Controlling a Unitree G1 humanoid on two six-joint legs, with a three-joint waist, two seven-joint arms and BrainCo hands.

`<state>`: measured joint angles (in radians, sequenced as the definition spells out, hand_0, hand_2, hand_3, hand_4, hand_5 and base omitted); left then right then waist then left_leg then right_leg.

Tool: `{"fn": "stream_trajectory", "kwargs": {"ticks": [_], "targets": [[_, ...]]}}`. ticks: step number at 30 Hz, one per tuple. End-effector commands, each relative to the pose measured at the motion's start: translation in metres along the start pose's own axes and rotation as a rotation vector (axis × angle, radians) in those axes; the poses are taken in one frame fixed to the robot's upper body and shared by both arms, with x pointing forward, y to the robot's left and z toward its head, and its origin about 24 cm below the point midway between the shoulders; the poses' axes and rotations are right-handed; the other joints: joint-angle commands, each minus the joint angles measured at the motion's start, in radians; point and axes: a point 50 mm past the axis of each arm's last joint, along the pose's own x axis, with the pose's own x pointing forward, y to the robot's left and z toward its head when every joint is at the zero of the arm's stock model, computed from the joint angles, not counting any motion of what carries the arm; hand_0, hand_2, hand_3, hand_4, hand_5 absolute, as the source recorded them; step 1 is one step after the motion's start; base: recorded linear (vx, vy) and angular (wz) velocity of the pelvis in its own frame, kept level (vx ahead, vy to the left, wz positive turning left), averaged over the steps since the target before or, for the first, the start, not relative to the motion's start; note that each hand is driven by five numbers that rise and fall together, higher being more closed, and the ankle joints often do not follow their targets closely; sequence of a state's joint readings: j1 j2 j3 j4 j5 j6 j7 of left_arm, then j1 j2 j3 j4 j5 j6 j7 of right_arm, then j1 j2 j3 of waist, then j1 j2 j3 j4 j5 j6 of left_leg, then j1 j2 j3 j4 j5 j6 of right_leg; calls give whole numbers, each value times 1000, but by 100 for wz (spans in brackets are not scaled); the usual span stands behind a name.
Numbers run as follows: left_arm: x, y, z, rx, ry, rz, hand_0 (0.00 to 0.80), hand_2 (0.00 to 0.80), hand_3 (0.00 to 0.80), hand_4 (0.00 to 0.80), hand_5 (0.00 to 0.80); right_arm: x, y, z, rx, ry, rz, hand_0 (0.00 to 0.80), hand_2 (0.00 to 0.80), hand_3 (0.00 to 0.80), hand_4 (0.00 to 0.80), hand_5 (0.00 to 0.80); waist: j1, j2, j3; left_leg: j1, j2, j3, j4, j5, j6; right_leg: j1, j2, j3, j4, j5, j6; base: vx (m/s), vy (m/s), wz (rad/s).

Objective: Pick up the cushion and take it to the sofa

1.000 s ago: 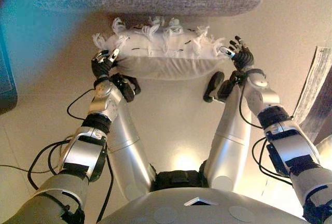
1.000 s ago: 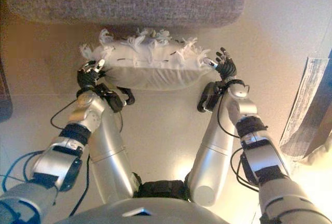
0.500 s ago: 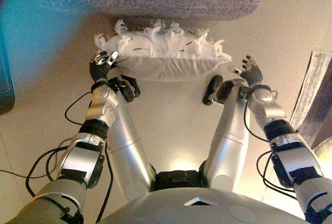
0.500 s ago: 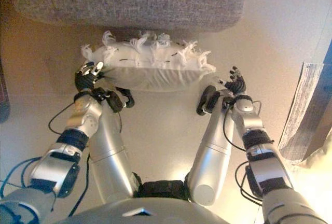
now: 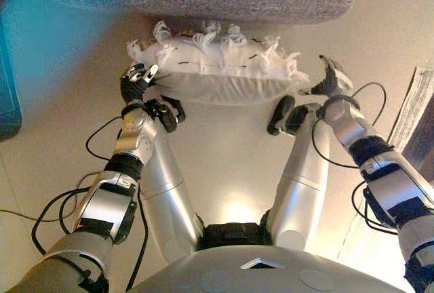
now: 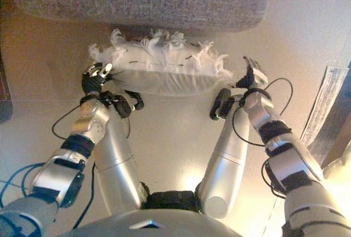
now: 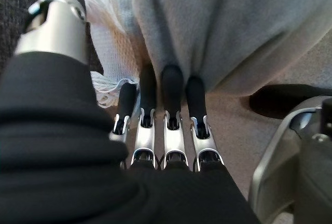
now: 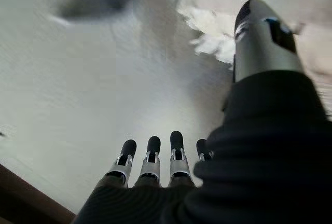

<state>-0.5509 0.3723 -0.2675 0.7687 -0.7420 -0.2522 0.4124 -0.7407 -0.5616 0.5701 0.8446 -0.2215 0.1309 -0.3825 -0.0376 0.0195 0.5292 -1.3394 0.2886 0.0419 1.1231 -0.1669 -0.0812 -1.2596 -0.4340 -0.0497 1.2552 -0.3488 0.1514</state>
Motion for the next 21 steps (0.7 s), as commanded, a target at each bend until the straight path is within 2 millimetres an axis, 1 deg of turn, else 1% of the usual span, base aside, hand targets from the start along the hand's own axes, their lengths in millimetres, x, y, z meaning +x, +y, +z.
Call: {"fn": "stream_trajectory", "kwargs": {"ticks": [1, 2, 4, 8, 13, 17, 21], "targets": [[-5, -3, -15, -7, 37, 22, 0, 0, 0, 0, 0, 5, -15, 11, -74, -68, -95, 0, 0, 0, 0, 0, 1, 21, -10, 51, -5, 18, -2, -101, -42, -33, 8, 2, -124, 183, 19, -22, -1, 10], [-6, -4, -15, -8, 37, 21, 0, 0, 0, 0, 0, 5, -15, 14, -78, -81, -99, 0, 0, 0, 0, 0, 1, 21, -10, 51, -6, 18, -4, -100, -43, -33, 7, 2, -125, 183, 19, -19, 0, 8], [-6, -6, -14, -13, 35, 18, 0, 0, 0, 0, 0, 6, -17, 29, -85, -140, -119, 0, 0, 0, 0, 0, 3, 24, -10, 53, -8, 18, -12, -98, -46, -34, 6, 1, -129, 185, 19, -9, -2, 2], [-6, -11, -13, -15, 30, 13, 0, 0, 0, 0, 0, 6, -17, 51, -108, -237, -112, 0, 0, 0, 0, 0, 5, 26, -10, 58, -6, 21, -28, -93, -51, -32, 3, -4, -134, 183, 20, 0, 0, 0], [-6, -17, -10, -18, 13, -1, 0, 0, 0, 0, 0, 6, -15, 69, -166, -316, -87, 0, 0, 0, 0, 0, 8, 30, -10, 62, -8, 24, -49, -85, -59, -28, 1, -12, -146, 181, 20, -18, -12, 6], [-4, -18, -7, -20, -2, -4, 0, 0, 0, 0, 0, 7, -14, 71, -246, -330, -72, 0, 0, 0, 0, 0, 9, 31, -10, 67, -7, 25, -62, -79, -61, -24, 1, -17, -151, 181, 21, -8, -3, 3], [-1, -17, -3, -21, -15, -7, 0, 0, 0, 0, 0, 10, -13, 60, -336, -291, -68, 0, 0, 0, 0, 0, 10, 29, -10, 75, -2, 28, -69, -78, -63, -17, 0, -22, -156, 181, 22, 0, 0, 0]]}}
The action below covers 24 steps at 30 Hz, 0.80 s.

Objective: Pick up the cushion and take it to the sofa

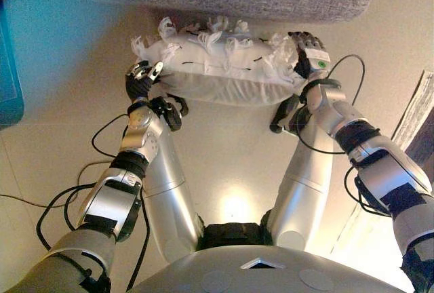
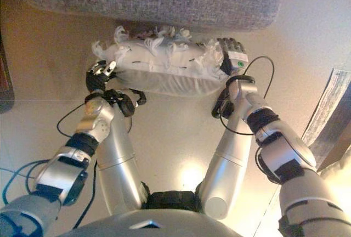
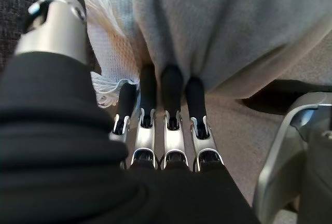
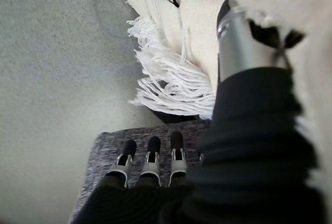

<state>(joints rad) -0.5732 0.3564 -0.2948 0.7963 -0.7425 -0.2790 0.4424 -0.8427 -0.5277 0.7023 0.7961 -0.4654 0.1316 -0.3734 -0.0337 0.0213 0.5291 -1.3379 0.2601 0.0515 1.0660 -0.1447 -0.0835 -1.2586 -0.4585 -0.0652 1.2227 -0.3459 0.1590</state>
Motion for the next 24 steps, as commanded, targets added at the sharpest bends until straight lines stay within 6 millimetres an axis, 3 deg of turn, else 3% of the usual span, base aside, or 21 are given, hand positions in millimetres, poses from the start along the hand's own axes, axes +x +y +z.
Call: {"fn": "stream_trajectory", "kwargs": {"ticks": [1, 17, 20, 24], "targets": [[0, -9, -1, -23, -7, -18, 0, 0, 0, 0, 0, 5, -10, -7, -94, 2, -18, 0, 0, 0, 0, 0, 6, 27, -10, 76, 27, 20, -16, -99, -61, -16, 24, -7, -126, 178, 15, 0, 0, 0], [10, 5, 9, -8, -30, 8, 0, 0, 0, 0, 0, -14, -19, -92, -198, 268, -40, 0, 0, 0, 0, 0, 4, -1, -9, 99, 48, 26, -54, -87, -64, 18, 26, -41, -159, 183, 18, 0, 0, 0], [11, 7, 12, -6, -35, 15, 0, 0, 0, 0, 0, -16, -21, -94, -216, 228, -48, 0, 0, 0, 0, 0, 4, -5, -9, 98, 50, 24, -57, -84, -64, 23, 26, -49, -164, 184, 18, 0, 0, 0], [11, 6, 14, -9, -45, 16, 0, 0, 0, 0, 0, -12, -24, -81, -212, 127, -57, 0, 0, 0, 0, 0, 3, -8, -9, 92, 49, 23, -57, -83, -64, 19, 26, -53, -165, 183, 17, -7, -4, -1]]}}
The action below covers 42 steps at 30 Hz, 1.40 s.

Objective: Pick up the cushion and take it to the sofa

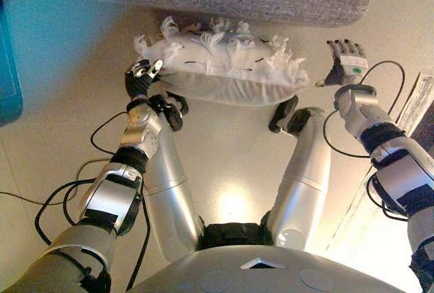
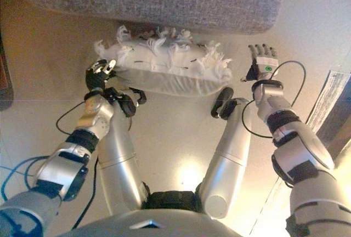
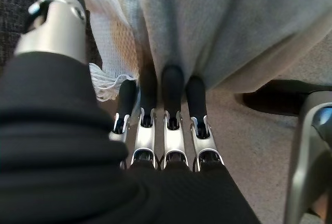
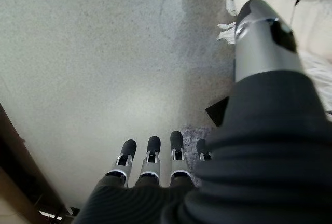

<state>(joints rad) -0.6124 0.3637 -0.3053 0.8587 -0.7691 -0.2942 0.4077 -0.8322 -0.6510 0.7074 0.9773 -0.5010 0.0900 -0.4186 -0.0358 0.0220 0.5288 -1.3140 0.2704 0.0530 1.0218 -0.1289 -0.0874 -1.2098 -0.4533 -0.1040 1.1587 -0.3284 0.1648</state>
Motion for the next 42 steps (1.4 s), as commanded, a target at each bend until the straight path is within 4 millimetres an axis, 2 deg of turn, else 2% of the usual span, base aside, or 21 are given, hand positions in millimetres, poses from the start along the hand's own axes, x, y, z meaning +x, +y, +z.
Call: {"fn": "stream_trajectory", "kwargs": {"ticks": [1, 5, 10, 17, 23, 27, 30, 35, 42], "targets": [[5, 5, 11, -8, -46, 24, 0, 0, 0, 0, 0, 3, -18, -6, -16, -61, -82, 0, 0, 0, 0, 0, 4, -9, -9, 67, 39, 22, -12, -99, -61, -30, 21, -15, -102, 165, 10, -29, -7, -4], [4, -1, 12, -18, -58, 19, 0, 0, 0, 0, 0, 4, -24, 18, -7, -177, -100, 0, 0, 0, 0, 0, 0, -9, -9, 64, 38, 22, -17, -103, -64, -33, 22, -15, -113, 163, 10, -25, 4, -2], [2, -7, 13, -35, -69, 9, 0, 0, 0, 0, 0, 3, -24, 40, -26, -268, -89, 0, 0, 0, 0, 0, -3, 0, -9, 65, 37, 27, -27, -102, -69, -32, 20, -10, -124, 158, 10, -14, 21, 1], [4, -12, 16, -53, -81, 6, 0, 0, 0, 0, 0, 4, -21, 57, -98, -352, -84, 0, 0, 0, 0, 0, -4, 11, -9, 62, 34, 34, -37, -102, -72, -37, 22, -5, -135, 161, 11, -6, 35, 1], [6, -14, 19, -57, -90, 0, 0, 0, 0, 0, 0, 6, -18, 55, -251, -369, -100, 0, 0, 0, 0, 0, -2, 14, -9, 55, 32, 36, -44, -101, -75, -41, 19, -2, -143, 166, 15, 0, 0, 0], [8, -14, 22, -57, -96, -2, 0, 0, 0, 0, 0, 8, -16, 45, -392, -339, -94, 0, 0, 0, 0, 0, 0, 15, -9, 59, 31, 37, -60, -93, -75, -37, 21, -3, -149, 168, 18, 0, 0, 0], [10, -14, 24, -57, -100, -2, 0, 0, 0, 0, 0, 7, -15, 39, -388, -330, -118, 0, 0, 0, 0, 0, 3, 15, -9, 55, 30, 36, -62, -91, -73, -39, 23, -3, -149, 169, 19, 0, 0, 0], [11, -14, 26, -55, -105, -1, 0, 0, 0, 0, 0, 7, -20, 52, -392, -465, -151, 0, 0, 0, 0, 0, 5, 12, -9, 41, 26, 33, -54, -93, -71, -50, 23, -6, -142, 170, 17, 0, 0, 0], [10, -15, 26, -59, -119, -7, 0, 0, 0, 0, 0, 3, -20, 54, -347, -511, -199, 0, 0, 0, 0, 0, 8, 18, -9, 36, 23, 32, -69, -86, -73, -55, 19, -7, -148, 166, 20, 0, 0, 0]]}}
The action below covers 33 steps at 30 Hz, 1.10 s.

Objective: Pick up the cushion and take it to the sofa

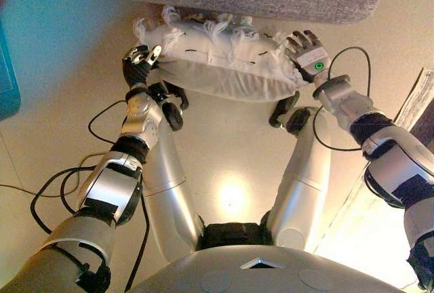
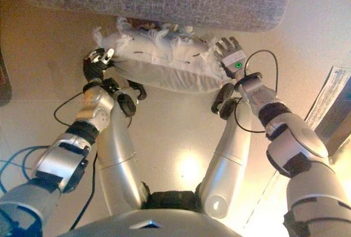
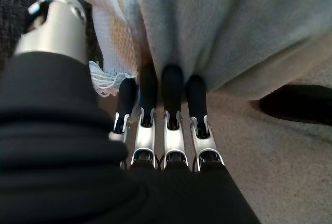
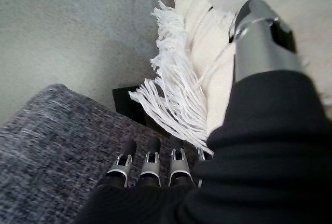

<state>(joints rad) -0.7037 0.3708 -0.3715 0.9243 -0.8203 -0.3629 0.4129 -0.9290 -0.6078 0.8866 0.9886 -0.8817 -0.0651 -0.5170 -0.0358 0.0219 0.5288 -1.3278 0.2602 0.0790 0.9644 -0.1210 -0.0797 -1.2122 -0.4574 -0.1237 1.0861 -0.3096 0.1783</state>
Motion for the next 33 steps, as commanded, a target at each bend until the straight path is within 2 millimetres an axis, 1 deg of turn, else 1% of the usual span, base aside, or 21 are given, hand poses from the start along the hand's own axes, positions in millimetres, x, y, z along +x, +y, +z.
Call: {"fn": "stream_trajectory", "kwargs": {"ticks": [1, 4, 7, 12, 15, 18, 19, 20, 21, 25, 29, 33], "targets": [[1, -1, 7, -40, -47, 12, 0, 0, 0, 0, 0, -2, -12, -8, 9, -43, -112, 0, 0, 0, 0, 0, 7, 19, -9, 45, 33, 6, -9, -94, -81, -56, 23, 13, -74, 147, 6, 0, 0, 0], [0, -2, 4, -46, -42, 17, 0, 0, 0, 0, 0, 0, -17, -3, 93, -61, -168, 0, 0, 0, 0, 0, 8, 20, -9, 37, 33, 7, -2, -95, -81, -64, 20, 11, -72, 150, 4, 0, 0, 0], [-2, -5, 4, -51, -44, 17, 0, 0, 0, 0, 0, 4, -24, 8, 174, -93, -210, 0, 0, 0, 0, 0, 9, 21, -9, 23, 36, 4, 5, -93, -84, -78, 16, 7, -76, 157, 5, 0, 0, 0], [-7, -9, 1, -72, -49, 20, 0, 0, 0, 0, 0, 9, -35, 21, 312, -111, -244, 0, 0, 0, 0, 0, 8, 31, -9, 13, 34, 4, -2, -85, -89, -86, 16, 6, -82, 155, 4, 0, 0, 0], [-8, -11, 1, -85, -50, 25, 0, 0, 0, 0, 0, 12, -36, 25, 438, -43, -245, 0, 0, 0, 0, 0, 5, 37, -9, 5, 35, 4, 5, -84, -87, -96, 18, 9, -78, 156, 1, -5, 10, 0], [-10, -14, 0, -101, -44, 30, 0, 0, 0, 0, 0, 13, -30, 28, 593, 63, -232, 0, 0, 0, 0, 0, 2, 42, -9, -3, 39, 5, 11, -81, -87, -107, 21, 14, -71, 155, -4, -11, 41, -2], [-10, -14, -1, -109, -41, 32, 0, 0, 0, 0, 0, 13, -28, 27, 674, 117, -224, 320, 320, 320, 320, 320, 0, 44, -9, -5, 41, 6, 12, -79, -86, -110, 22, 16, -69, 154, -6, -9, 46, -2], [-11, -15, -2, -115, -38, 34, 0, 0, 0, 0, 0, 13, -25, 28, 734, 156, -219, 687, 687, 687, 687, 687, -1, 46, -9, -9, 41, 6, 15, -78, -86, -114, 24, 17, -66, 154, -8, -11, 56, -2], [-12, -16, -3, -125, -34, 36, 0, 0, 0, 0, 0, 12, -21, 28, 826, 218, -213, 800, 800, 800, 800, 800, -3, 48, -9, -16, 43, 7, 19, -77, -85, -121, 26, 20, -62, 154, -10, -12, 49, -2], [-14, -20, -4, -147, -25, 37, 0, 0, 0, 0, 0, 12, -16, 30, 956, 316, -216, 800, 800, 800, 800, 800, -8, 53, -9, -31, 45, 10, 29, -77, -83, -137, 31, 27, -56, 152, -15, -12, 49, -6], [-17, -28, -4, -164, -22, 26, 0, 0, 0, 0, 0, 14, -18, 33, 1047, 375, -235, 800, 800, 800, 800, 800, -12, 61, -9, -38, 46, 18, 35, -79, -79, -149, 34, 33, -52, 154, -19, 1, 51, -9], [-19, -31, -4, -175, -21, 25, 0, 0, 0, 0, 0, 15, -19, 34, 1110, 404, -239, 800, 800, 800, 800, 800, -15, 64, -9, -41, 47, 24, 41, -80, -76, -155, 36, 39, -48, 157, -20, 11, 38, -3]]}}
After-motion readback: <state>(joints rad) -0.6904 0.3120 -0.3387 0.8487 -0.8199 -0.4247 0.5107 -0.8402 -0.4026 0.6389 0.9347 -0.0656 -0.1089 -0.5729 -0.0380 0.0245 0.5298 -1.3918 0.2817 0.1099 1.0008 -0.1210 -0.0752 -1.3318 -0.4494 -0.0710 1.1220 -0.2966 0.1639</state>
